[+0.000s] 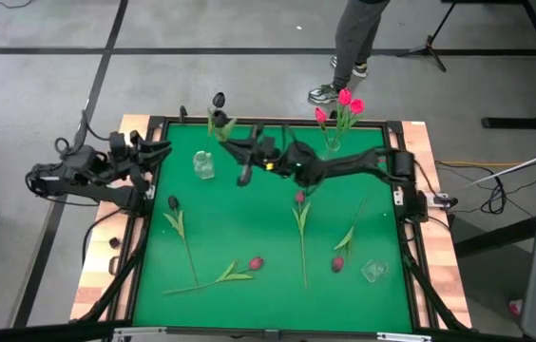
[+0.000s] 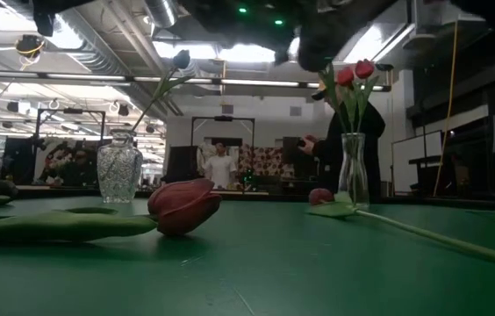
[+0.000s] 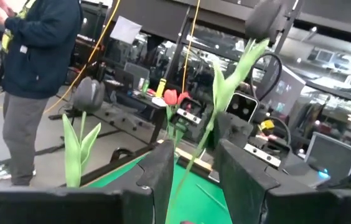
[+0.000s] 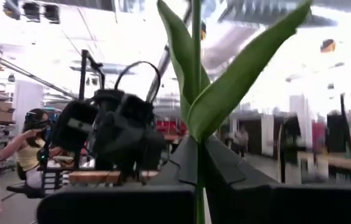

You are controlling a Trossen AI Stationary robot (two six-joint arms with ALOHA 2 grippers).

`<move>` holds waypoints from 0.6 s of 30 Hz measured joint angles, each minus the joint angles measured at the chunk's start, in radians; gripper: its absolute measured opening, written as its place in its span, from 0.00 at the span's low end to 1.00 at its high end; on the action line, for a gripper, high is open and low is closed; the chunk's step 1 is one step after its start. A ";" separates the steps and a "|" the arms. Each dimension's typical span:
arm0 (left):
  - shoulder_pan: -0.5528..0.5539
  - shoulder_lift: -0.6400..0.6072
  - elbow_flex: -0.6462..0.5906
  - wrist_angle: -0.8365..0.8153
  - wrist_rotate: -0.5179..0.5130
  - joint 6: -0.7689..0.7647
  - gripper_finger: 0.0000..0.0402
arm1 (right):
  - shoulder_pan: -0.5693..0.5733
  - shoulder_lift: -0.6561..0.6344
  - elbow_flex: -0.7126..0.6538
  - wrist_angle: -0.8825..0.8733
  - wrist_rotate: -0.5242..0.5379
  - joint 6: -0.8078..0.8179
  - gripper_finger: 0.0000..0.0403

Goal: Sort flowers into vase by color
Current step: Put the right black flower into the top left transparent vase

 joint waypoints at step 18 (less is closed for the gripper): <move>0.000 -0.008 0.000 -0.012 0.001 0.010 0.30 | -0.078 0.362 0.511 -0.054 -0.068 -0.069 0.02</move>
